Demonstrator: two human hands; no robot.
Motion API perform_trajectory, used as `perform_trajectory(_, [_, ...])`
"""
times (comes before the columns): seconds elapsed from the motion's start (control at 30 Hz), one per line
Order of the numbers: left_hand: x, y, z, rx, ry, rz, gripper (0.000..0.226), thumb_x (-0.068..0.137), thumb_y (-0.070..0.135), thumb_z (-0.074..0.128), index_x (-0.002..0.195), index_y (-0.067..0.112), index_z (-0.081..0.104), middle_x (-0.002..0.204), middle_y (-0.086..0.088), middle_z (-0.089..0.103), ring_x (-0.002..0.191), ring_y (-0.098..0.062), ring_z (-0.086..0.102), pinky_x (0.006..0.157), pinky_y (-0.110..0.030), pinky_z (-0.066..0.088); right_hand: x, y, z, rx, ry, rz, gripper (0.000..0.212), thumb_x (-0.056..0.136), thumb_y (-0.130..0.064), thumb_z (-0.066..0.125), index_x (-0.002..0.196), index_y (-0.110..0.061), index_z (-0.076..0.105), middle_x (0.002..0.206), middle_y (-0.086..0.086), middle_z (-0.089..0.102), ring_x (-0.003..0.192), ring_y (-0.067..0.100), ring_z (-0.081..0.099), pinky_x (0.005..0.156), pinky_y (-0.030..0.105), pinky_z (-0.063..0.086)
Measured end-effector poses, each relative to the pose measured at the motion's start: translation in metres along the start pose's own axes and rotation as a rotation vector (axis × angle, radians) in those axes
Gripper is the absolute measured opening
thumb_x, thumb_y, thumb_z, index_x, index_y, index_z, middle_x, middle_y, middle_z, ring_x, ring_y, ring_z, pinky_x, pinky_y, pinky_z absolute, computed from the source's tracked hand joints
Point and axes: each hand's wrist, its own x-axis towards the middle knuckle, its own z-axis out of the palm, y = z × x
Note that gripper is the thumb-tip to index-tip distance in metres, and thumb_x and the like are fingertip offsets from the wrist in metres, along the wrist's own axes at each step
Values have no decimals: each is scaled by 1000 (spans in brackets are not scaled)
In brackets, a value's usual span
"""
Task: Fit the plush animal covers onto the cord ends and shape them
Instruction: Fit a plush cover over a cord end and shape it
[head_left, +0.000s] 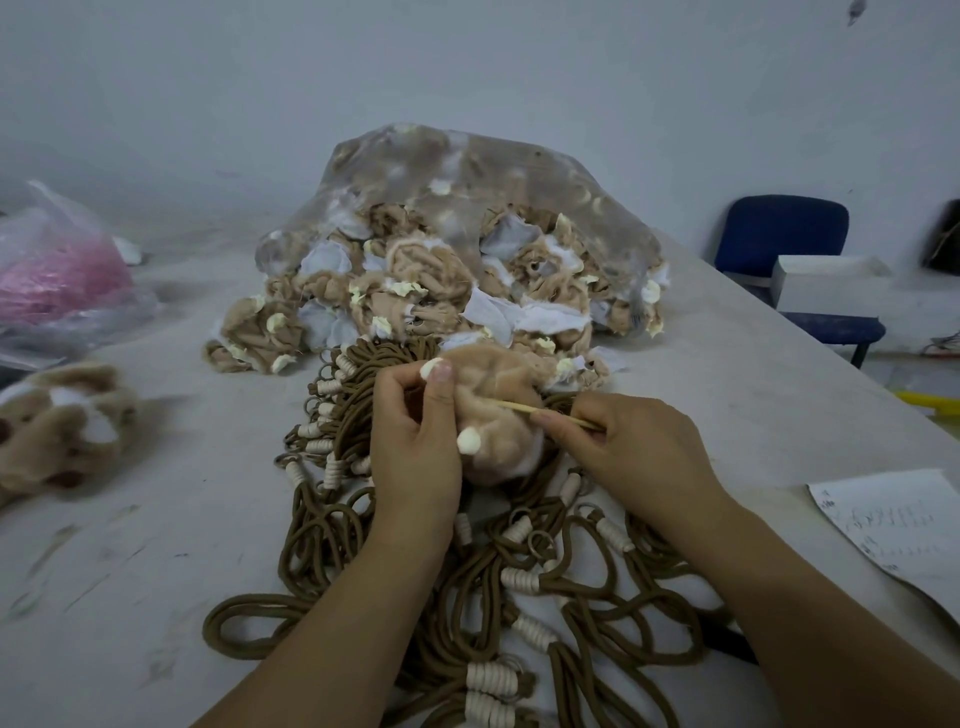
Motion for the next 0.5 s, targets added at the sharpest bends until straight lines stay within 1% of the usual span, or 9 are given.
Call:
perform_trajectory(0.07, [2,-1,0,-58,40,-71,15,91,49,53,80,41,55,82,17,62,82,-6,59,74,-34,53,-1,-4,4,20,-5,20,60,80,-77,20,53,-25,34,46,-7,39,44,5,40,42,27,26])
perform_trajectory(0.1, [3,-1,0,-108,60,-121,17,96,44,53,82,34,56,85,10,63,85,-11,60,79,-40,54,-1,-6,6,34,-6,22,59,80,-77,20,53,-25,34,46,-7,39,44,6,40,42,27,26])
perform_trajectory(0.13, [4,-1,0,-163,71,-174,18,98,39,52,84,29,55,87,4,63,86,-15,60,82,-43,54,-1,-7,6,57,-7,26,59,80,-76,21,53,-26,33,46,-7,39,45,6,41,43,28,27])
perform_trajectory(0.17, [4,-1,0,-221,69,-225,19,100,35,51,84,24,55,85,1,64,84,-16,61,78,-41,54,-1,-8,6,89,-6,36,58,79,-76,21,53,-26,33,47,-7,39,46,7,42,44,29,29])
perform_trajectory(0.2, [5,0,0,-279,56,-267,20,100,33,51,84,22,54,81,1,64,79,-15,61,71,-34,56,-1,-9,6,124,-4,49,58,79,-76,22,53,-25,34,47,-6,39,47,8,43,45,31,32])
perform_trajectory(0.27, [4,2,0,-338,6,-294,19,101,28,51,84,20,53,70,5,64,67,-8,61,56,-23,52,-1,-11,5,176,0,71,59,79,-76,24,55,-23,37,49,-6,42,50,9,45,48,35,37])
perform_trajectory(0.33, [3,2,0,-303,-54,-268,17,100,27,53,84,20,53,67,8,63,63,-6,60,54,-22,50,-1,-11,4,218,0,90,60,79,-76,26,56,-22,40,49,-5,43,51,9,47,51,36,39])
perform_trajectory(0.4, [2,3,0,-260,-70,-229,16,99,30,55,84,24,55,73,7,64,69,-8,60,60,-28,51,-1,-10,2,226,1,96,59,79,-76,27,55,-23,39,48,-4,43,50,9,47,49,33,36])
perform_trajectory(0.5, [4,3,-1,-206,-25,-135,16,96,39,55,82,31,59,87,2,64,84,-17,61,78,-42,53,0,-7,-2,158,-2,92,60,78,-76,24,53,-23,36,47,-5,41,48,9,45,45,29,29])
